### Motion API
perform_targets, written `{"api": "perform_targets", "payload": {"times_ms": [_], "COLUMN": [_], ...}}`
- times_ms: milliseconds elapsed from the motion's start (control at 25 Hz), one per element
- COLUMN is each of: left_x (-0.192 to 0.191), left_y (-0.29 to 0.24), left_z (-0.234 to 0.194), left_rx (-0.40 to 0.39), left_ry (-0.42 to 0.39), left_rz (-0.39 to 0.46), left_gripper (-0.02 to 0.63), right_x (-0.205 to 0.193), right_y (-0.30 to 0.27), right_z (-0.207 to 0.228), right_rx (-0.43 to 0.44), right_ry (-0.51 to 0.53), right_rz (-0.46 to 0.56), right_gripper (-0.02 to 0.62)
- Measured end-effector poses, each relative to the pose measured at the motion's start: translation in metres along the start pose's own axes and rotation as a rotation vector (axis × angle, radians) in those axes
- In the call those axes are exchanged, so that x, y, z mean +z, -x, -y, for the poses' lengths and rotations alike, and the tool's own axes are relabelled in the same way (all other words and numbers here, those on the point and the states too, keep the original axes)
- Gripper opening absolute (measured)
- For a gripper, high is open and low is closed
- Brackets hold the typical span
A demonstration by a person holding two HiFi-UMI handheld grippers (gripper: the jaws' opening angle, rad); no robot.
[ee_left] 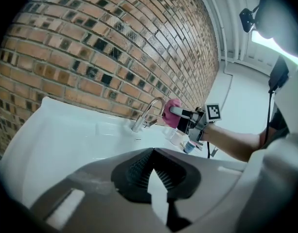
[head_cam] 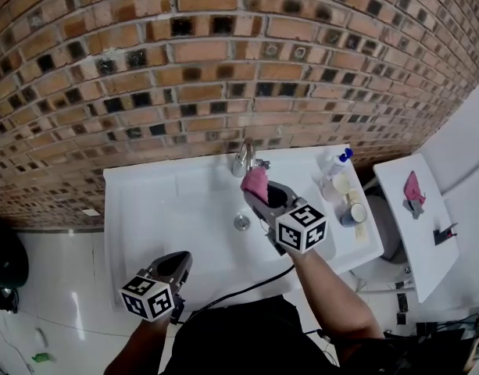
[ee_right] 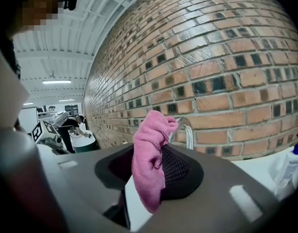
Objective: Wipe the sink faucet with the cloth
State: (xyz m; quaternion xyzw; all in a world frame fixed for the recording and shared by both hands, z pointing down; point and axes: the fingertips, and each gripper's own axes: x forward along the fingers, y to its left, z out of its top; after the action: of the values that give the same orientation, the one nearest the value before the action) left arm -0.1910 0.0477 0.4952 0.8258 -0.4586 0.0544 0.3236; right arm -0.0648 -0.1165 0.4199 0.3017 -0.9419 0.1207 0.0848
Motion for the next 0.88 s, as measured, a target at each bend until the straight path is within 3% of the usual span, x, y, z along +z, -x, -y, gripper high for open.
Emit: {"api": "perform_targets", "payload": {"times_ms": [200, 400, 600, 880], "left_x": [0.005, 0.008, 0.014, 0.015], "left_y": [-0.013, -0.023, -0.032, -0.053], "left_z": [0.001, -0.003, -0.008, -0.007], "left_rx": [0.004, 0.034, 0.067, 0.084], "left_ry": [0.017, 0.037, 0.04, 0.036], "left_rz": [0.011, -0.006, -0.033, -0.11], "left_gripper": [0.006, 0.006, 0.006, 0.006], "right_x": [-0.035, -0.043, -0.059, -0.097], "right_y": [0.001, -0.004, -0.011, -0.03], "right_z": [0.007, 0.014, 0.017, 0.037], "right_rx": [0.036, 0.129, 0.194, 0.188], "right_ry": [-0.107, -0.246, -0.302, -0.382], "right_rz": [-0.071, -0.021, -0.01, -0.063], "right_gripper": [0.14, 0.141, 0.141, 0.138]}}
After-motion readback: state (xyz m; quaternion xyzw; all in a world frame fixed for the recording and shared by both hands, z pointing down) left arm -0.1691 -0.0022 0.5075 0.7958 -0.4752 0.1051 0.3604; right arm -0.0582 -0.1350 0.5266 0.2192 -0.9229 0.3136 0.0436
